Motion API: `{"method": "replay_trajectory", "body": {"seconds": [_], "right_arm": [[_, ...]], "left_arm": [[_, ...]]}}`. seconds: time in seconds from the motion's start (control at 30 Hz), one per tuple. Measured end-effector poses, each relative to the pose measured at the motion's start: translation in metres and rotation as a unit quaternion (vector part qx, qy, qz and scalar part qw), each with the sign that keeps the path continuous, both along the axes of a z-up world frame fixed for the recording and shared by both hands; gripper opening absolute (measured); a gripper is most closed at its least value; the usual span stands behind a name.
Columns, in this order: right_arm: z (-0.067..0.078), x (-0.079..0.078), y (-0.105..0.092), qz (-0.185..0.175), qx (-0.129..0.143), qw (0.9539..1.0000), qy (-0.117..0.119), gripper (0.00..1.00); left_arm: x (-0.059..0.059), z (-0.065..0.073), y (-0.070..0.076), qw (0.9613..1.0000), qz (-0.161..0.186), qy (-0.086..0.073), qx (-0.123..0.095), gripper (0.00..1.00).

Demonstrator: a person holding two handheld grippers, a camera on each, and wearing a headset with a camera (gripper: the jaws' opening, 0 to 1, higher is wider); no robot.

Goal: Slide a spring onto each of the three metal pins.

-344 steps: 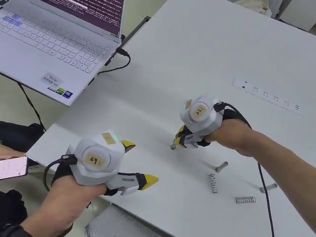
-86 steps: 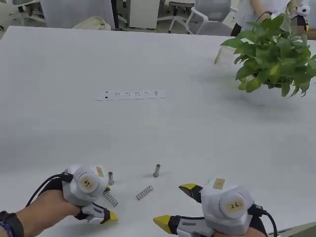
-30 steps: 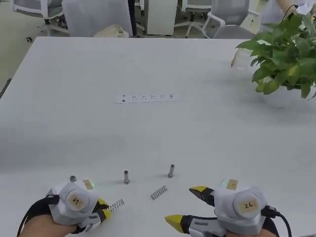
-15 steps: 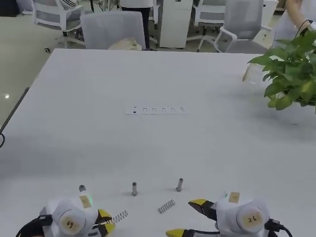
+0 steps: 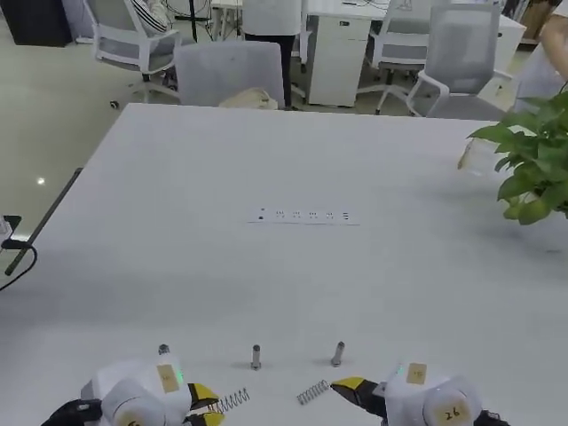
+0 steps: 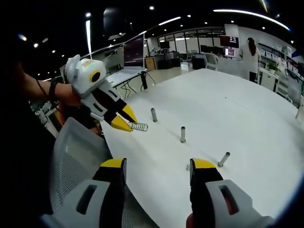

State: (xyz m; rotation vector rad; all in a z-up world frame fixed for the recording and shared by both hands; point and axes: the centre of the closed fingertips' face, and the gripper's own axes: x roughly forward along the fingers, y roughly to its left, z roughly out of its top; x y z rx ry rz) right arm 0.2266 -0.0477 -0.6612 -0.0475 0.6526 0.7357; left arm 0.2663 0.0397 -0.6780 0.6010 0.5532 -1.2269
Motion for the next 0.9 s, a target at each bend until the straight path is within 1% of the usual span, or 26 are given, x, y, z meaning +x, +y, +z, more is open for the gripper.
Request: {"method": "replay_trajectory", "body": {"seconds": [0.1,0.23,0.3,0.37,0.5,0.73,0.9], "right_arm": [[-0.001,-0.002,0.007,0.016,0.004,0.9999,0.005,0.51],[-0.001,-0.004,0.015,0.03,0.008,0.9995,0.007,0.5],[-0.001,-0.004,0.019,0.038,0.011,0.9992,0.008,0.49],[0.0,-0.006,0.023,0.051,0.015,0.9985,0.01,0.48],[0.0,-0.01,0.028,0.07,0.016,0.9974,0.012,0.47],[0.001,-0.015,0.031,0.087,0.021,0.9959,0.013,0.42],[0.003,-0.019,0.035,0.095,0.033,0.9949,0.011,0.37]], "left_arm": [[-0.005,0.004,-0.005,0.9998,-0.016,-0.009,0.002,0.02],[-0.013,0.008,-0.011,0.9995,-0.03,-0.013,0.002,0.02],[-0.018,0.008,-0.016,0.9992,-0.039,-0.014,0.0,0.02],[-0.025,0.006,-0.019,0.9984,-0.054,-0.014,0.004,0.02],[-0.035,0.007,-0.025,0.997,-0.074,-0.02,0.007,0.02],[-0.043,0.013,-0.031,0.9953,-0.093,-0.027,0.006,0.02],[-0.047,0.015,-0.036,0.9929,-0.113,-0.037,0.011,0.02]]}}
